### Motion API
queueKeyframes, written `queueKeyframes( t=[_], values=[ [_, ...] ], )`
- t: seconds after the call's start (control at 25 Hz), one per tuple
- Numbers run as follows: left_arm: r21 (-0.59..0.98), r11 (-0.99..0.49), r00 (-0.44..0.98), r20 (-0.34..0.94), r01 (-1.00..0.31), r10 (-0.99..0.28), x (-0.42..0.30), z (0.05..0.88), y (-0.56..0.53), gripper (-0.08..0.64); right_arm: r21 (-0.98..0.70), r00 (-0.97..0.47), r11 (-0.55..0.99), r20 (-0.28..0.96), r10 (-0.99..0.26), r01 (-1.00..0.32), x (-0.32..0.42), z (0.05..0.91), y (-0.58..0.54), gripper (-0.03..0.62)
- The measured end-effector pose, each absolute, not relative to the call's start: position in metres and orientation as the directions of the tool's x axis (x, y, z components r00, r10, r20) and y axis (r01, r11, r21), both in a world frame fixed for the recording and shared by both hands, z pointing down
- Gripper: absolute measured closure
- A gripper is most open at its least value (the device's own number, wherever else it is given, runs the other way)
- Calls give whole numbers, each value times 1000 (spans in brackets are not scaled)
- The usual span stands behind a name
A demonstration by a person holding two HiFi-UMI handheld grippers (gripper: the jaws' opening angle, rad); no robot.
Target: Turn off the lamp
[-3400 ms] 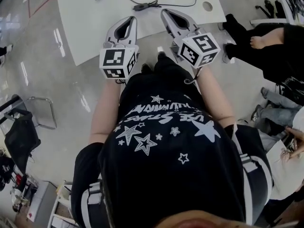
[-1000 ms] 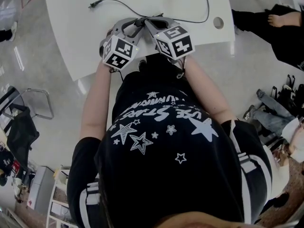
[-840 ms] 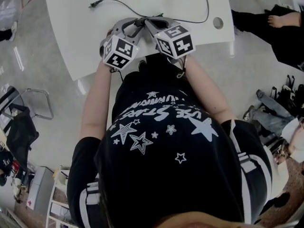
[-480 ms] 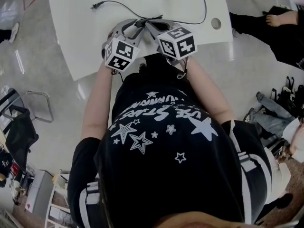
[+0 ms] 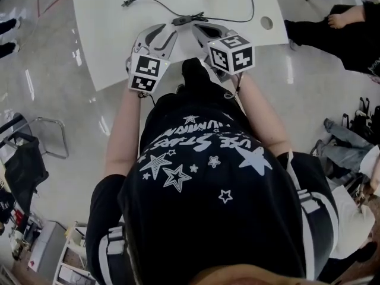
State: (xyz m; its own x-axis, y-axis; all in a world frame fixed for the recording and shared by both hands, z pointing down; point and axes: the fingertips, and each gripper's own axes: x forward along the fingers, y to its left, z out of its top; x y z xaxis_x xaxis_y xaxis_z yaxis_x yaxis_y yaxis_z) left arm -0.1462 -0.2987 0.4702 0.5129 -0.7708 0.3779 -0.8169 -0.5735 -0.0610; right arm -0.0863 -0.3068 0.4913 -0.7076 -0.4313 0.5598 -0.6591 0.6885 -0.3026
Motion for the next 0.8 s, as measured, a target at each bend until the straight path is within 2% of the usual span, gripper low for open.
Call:
queueKeyframes(
  t=[0.28, 0.56, 0.8],
  values=[
    [11, -528, 507, 296, -849, -810, -152, 442, -252, 414, -288, -686, 656, 534, -494, -697, -62, 470, -267, 586],
    [34, -510, 501, 261, -859, -825, -142, 430, -225, 418, -283, -697, 667, 508, -506, -690, -41, 462, -245, 588],
    [7, -419, 408, 237, -908, -882, -143, 419, -214, 515, -271, -733, 715, 483, -478, -645, -31, 455, -231, 586]
  ],
)
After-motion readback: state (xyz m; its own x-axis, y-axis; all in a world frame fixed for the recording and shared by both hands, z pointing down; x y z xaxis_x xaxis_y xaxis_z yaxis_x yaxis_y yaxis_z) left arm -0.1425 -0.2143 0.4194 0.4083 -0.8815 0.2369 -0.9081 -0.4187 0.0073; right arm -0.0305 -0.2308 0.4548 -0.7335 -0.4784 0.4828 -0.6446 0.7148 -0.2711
